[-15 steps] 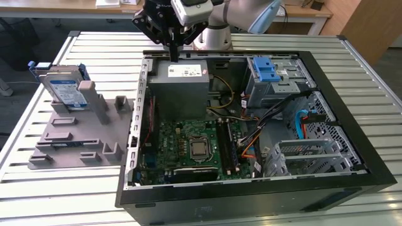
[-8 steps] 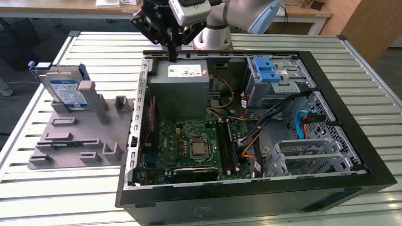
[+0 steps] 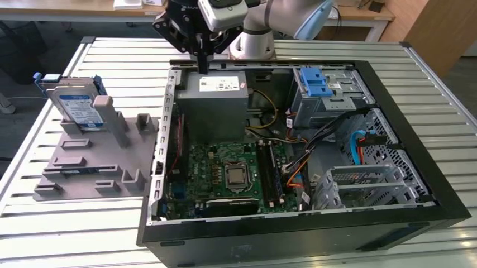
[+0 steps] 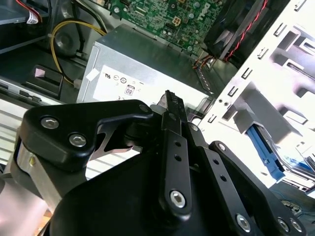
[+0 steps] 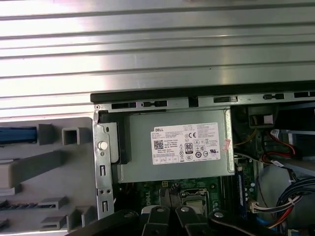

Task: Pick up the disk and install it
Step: 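Reach for the disk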

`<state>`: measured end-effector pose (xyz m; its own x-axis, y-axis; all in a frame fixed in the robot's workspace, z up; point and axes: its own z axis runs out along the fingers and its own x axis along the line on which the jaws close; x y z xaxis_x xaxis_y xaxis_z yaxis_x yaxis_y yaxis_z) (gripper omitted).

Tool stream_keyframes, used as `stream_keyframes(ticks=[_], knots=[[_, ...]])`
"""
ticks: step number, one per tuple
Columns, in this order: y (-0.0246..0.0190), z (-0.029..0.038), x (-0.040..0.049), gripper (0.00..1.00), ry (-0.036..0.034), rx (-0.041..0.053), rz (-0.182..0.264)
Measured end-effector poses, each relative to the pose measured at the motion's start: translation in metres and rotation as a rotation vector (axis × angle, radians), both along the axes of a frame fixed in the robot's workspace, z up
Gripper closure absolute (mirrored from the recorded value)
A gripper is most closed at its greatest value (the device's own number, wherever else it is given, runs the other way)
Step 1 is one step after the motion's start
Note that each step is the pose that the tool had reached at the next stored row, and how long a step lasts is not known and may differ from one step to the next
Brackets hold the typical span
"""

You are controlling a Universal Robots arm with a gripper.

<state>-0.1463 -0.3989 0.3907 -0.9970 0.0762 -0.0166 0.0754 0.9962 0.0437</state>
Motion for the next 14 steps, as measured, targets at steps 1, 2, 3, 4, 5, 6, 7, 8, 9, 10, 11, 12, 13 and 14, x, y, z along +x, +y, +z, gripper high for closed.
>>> stream_keyframes(ticks=[1,2,3,4,5,6,7,8,9,10,11,12,13,14], knots=[[0.0000,-0.0001,-0.0003,0.89,0.0004,0.0000,0.000],[0.0000,-0.0002,-0.0007,0.89,0.0007,0.0001,0.000],[0.0000,-0.0003,-0.0011,0.89,0.0010,0.0001,0.000],[0.0000,-0.0003,-0.0015,0.89,0.0013,0.0001,0.000],[0.0000,-0.0004,-0.0018,0.89,0.0017,0.0000,0.000],[0.0000,-0.0005,-0.0022,0.89,0.0020,0.0001,0.000],[0.0000,-0.0006,-0.0026,0.89,0.0024,0.0001,0.000],[0.0000,-0.0006,-0.0030,0.89,0.0028,0.0000,0.000],[0.0000,-0.0007,-0.0033,0.89,0.0031,0.0000,0.000],[0.0000,-0.0008,-0.0036,0.89,0.0034,0.0001,0.000],[0.0000,-0.0009,-0.0040,0.89,0.0038,0.0001,0.000],[0.0000,-0.0009,-0.0044,0.89,0.0042,0.0000,0.000],[0.0000,-0.0010,-0.0047,0.89,0.0045,0.0000,0.000],[0.0000,-0.0011,-0.0051,0.89,0.0048,0.0000,0.000]])
